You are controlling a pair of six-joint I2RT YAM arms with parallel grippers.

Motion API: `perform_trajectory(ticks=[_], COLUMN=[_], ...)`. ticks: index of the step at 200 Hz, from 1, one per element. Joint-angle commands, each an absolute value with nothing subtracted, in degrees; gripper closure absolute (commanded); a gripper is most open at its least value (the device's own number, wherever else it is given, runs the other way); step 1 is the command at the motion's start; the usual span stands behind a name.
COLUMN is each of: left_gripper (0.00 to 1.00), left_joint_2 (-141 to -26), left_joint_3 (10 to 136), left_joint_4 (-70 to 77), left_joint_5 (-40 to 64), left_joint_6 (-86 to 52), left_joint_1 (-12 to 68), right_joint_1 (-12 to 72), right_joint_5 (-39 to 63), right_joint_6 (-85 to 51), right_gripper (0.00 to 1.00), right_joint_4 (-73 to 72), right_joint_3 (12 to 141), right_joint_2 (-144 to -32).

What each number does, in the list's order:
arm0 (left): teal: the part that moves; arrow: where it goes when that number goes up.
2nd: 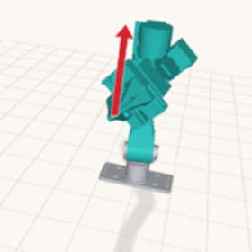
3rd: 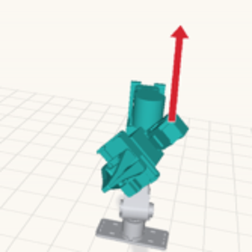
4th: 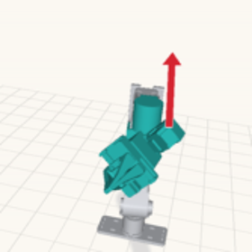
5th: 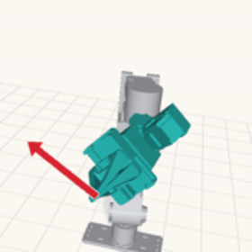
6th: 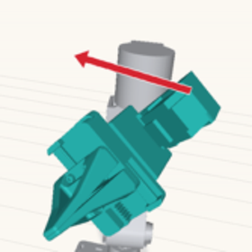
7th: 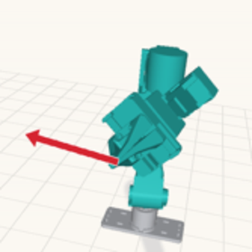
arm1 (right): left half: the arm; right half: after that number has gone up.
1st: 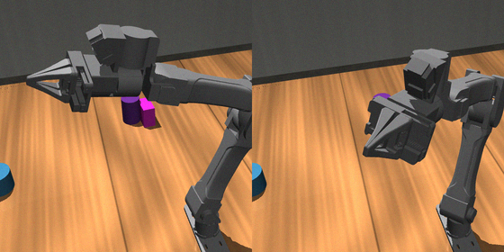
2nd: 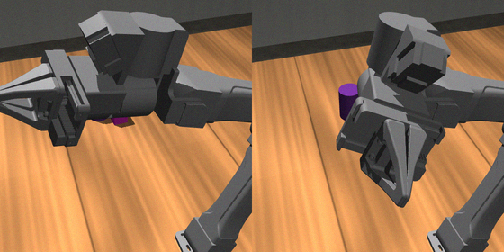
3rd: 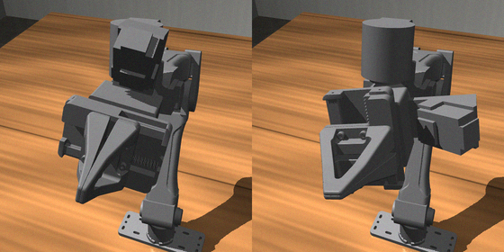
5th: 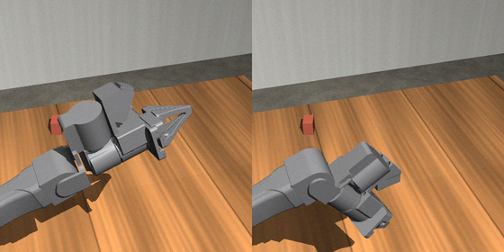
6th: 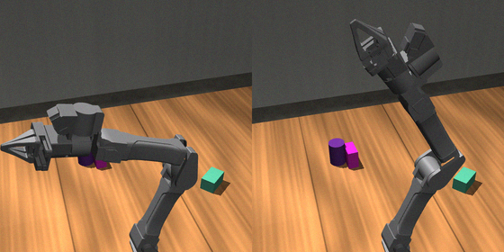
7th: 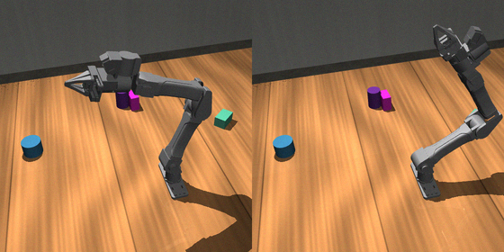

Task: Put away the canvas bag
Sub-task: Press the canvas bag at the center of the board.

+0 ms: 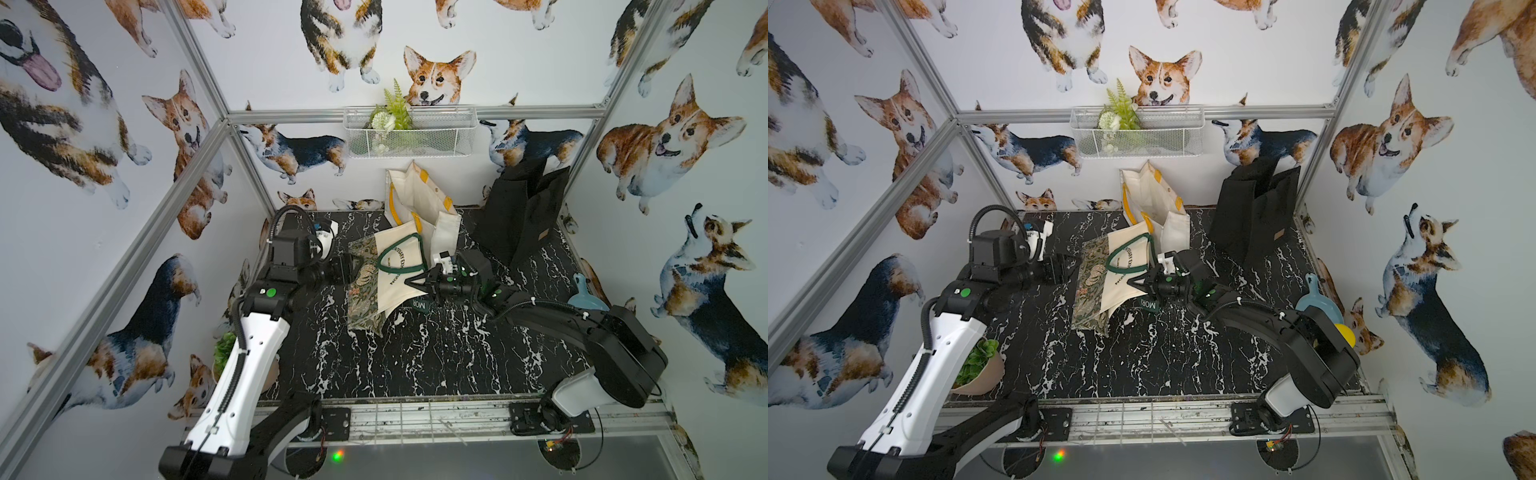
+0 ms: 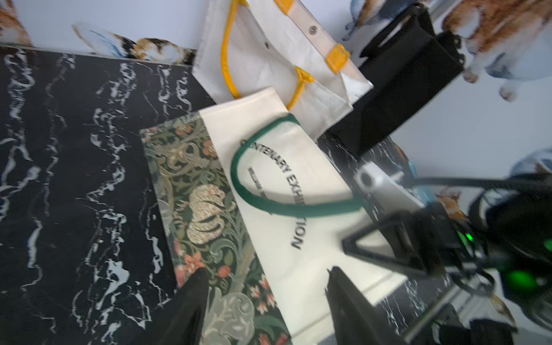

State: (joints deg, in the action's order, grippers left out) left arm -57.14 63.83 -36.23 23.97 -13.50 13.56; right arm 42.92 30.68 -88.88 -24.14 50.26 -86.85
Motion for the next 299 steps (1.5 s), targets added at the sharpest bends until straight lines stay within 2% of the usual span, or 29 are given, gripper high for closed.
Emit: perform_trajectory(ticks=[1,26,53,75,96,134,166,268,299], left_gripper=[0.32,0.24,0.24,0.26,0.29,0.29,0.29,0.32,0.34], left_joint_2=[-52.87,-46.65,-47.78,-50.44,-52.43,-54.12,-54.15,-52.87,-54.65], left_joint_3=[59.4,54.11,52.02,52.2,52.34,51.42,50.99,46.98,47.45], left_joint_4=[-35.45,-30.39,-30.26,-32.22,-34.36,-37.28,-38.4,-38.96,-40.46], left_joint_5=[25.74,21.15,15.61,3.68,-8.22,-25.98,-35.0,-33.77,-36.59], left_joint_6=[-12.62,-13.87,-12.81,-10.5,-9.23,-10.03,-10.29,-13.15,-15.92], left_joint_1=[18.9,29.07,39.87,49.76,55.31,58.71,60.25,60.31,60.38], right_joint_1=[44.25,46.19,47.59,48.47,48.78,48.78,48.78,47.99,47.99], right_joint_5=[27.63,26.56,28.21,28.21,28.34,29.06,29.44,32.17,32.8], right_joint_6=[-100.36,-99.06,-104.2,-105.43,-105.46,-106.16,-106.5,-110.9,-112.22], right_gripper=[1.0,1.0,1.0,1.0,1.0,1.0,1.0,1.0,1.0], right_joint_4=[-24.48,-16.91,-21.27,-22.01,-21.09,-20.92,-21.85,-24.37,-24.06], right_joint_3=[51.63,51.79,51.84,52.88,53.68,53.77,53.2,56.34,57.55], right_joint_2=[-87.01,-87.83,-90.27,-90.81,-90.54,-89.73,-89.65,-91.28,-89.83])
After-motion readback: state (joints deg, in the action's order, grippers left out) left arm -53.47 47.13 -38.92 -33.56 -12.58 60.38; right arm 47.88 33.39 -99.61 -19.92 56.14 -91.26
